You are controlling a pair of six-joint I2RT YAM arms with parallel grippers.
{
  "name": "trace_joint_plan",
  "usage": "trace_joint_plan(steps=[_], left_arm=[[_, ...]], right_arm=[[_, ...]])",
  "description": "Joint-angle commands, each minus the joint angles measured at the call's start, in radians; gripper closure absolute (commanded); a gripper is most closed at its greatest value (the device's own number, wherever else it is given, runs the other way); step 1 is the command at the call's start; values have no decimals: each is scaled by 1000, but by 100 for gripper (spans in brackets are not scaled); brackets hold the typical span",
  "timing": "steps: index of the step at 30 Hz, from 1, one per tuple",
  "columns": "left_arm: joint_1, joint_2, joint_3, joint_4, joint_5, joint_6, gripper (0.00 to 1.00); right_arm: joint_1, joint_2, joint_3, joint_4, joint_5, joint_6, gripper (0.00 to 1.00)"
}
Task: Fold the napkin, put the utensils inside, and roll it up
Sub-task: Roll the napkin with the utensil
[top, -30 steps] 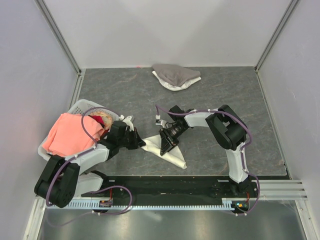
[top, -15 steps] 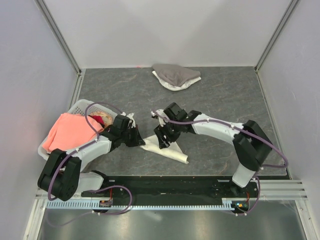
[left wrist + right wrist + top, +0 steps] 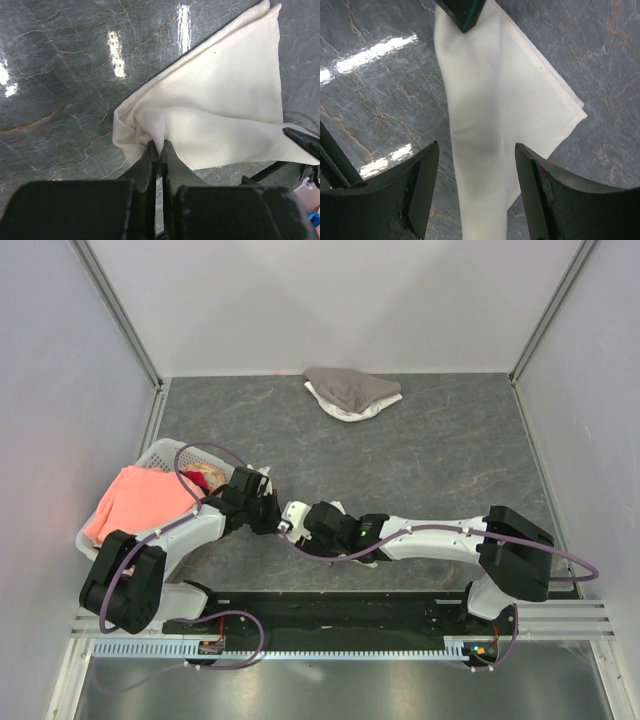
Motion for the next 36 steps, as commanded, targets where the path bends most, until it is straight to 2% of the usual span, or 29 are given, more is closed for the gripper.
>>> trace_joint_plan(steps=[1,18,21,22,24,25,27,28,31,36], left_arm=[[-5,5,24,-43,15,17,98],[-5,5,34,-48,27,32,98],[-6,-13,34,-42,27,35,98],[-8,-30,36,-42,24,35,93],[-6,-50,36,-43,4,35,84],[-8,-61,36,-43,-5,37,72],[-6,-100,33,-42,-37,34,61],[-8,-113,30,-42,-45,29,50],[-8,-191,-19,-22,-80,-15,40],[-6,-317,-75,-13,-131,-28,36]], right_arm=[[28,23,-5,92,70,-60,31],[14,162,9,129,75,-87,35],[-7,181,17,102,15,-75,44],[-12,185,20,88,-9,-72,53],[-27,193,28,57,-97,-52,59],[-38,193,26,50,-129,-44,63],[-50,196,25,25,-201,-14,65],[-67,201,26,8,-244,-5,65],[-104,213,21,-20,-365,31,66],[-161,234,9,-21,-514,71,66]])
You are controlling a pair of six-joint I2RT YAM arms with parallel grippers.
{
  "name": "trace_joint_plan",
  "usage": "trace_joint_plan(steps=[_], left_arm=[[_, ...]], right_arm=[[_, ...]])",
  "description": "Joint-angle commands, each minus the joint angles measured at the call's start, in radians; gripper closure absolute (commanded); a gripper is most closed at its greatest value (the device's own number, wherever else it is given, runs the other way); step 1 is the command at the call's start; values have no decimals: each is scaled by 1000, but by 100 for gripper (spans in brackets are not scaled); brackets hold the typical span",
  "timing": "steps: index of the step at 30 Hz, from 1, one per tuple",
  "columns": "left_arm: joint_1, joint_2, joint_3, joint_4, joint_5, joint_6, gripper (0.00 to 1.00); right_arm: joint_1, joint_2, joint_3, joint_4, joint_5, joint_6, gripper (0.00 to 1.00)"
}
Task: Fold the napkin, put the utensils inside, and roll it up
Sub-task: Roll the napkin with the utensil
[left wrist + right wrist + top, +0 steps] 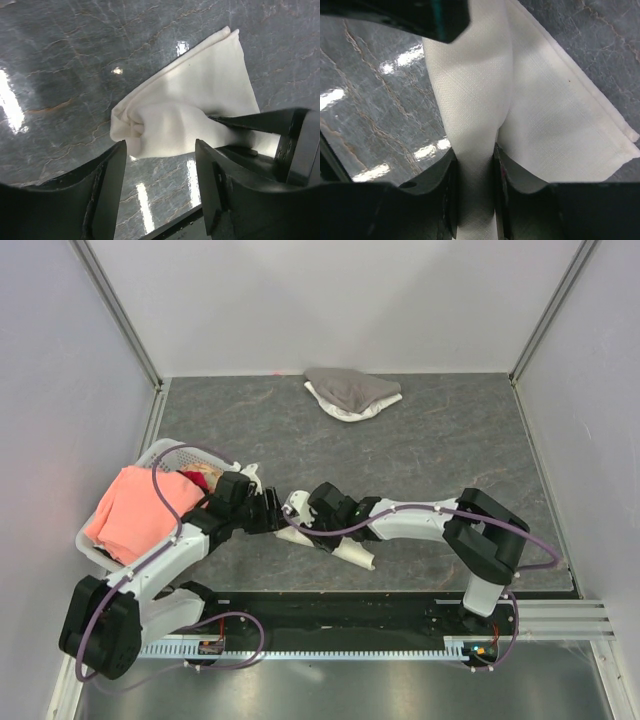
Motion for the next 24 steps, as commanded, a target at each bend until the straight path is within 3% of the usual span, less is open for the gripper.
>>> trace_joint_plan(steps=[1,6,8,24], left_arm=[[-6,-95,-35,22,-65,-28,36],[-7,-135,-77,59,-40,-34,37],[-6,-138,-92,71,-31,-32,43],[-6,-91,-147,133,-3,-41,50]], right_arm=[[-49,79,-11,-103,-265,73,66],[-114,143,12,-113,-463,85,66],[-138,166,21,-113,-523,85,65],[-227,294,62,-120,-646,117,66]])
